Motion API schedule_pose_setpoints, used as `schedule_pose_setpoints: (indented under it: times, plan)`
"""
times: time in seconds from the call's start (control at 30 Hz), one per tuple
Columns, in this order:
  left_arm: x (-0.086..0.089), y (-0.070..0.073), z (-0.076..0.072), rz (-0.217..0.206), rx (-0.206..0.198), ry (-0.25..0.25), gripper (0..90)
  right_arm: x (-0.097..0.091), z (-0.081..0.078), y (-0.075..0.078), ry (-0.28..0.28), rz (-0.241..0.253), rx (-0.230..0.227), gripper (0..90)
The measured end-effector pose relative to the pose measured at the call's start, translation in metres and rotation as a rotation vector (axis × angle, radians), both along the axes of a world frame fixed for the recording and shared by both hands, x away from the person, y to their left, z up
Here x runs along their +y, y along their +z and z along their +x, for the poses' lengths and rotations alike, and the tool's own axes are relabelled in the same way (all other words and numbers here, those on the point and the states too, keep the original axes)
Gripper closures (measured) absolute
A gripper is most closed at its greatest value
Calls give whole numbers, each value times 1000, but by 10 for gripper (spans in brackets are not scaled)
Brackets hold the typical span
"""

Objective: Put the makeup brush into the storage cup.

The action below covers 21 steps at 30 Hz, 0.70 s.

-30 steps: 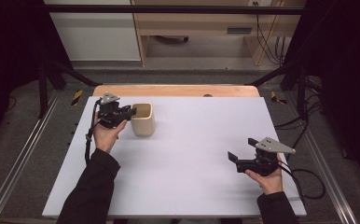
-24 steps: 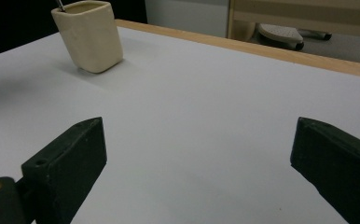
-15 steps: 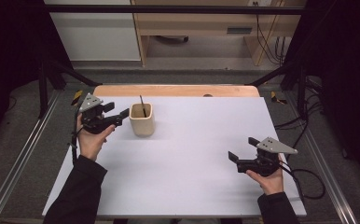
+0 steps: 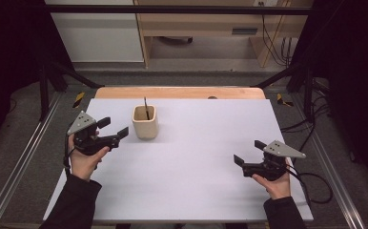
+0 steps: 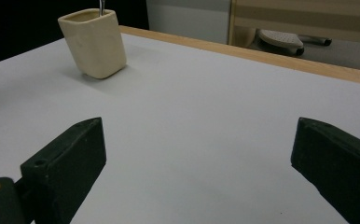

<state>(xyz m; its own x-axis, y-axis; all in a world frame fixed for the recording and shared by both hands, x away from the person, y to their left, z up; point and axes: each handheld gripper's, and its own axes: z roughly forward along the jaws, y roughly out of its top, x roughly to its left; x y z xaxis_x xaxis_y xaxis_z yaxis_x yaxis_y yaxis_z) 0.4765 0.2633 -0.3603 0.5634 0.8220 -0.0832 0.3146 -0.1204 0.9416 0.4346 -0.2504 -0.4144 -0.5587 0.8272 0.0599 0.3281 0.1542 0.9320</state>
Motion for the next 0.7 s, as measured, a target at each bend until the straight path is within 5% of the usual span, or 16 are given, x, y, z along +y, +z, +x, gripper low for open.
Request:
schedule_pose_setpoints:
  times: [0.7]
  plan:
    - [6, -46, -32, 12, 56, -27, 81, 0, -2, 1, 5, 15, 6, 32]
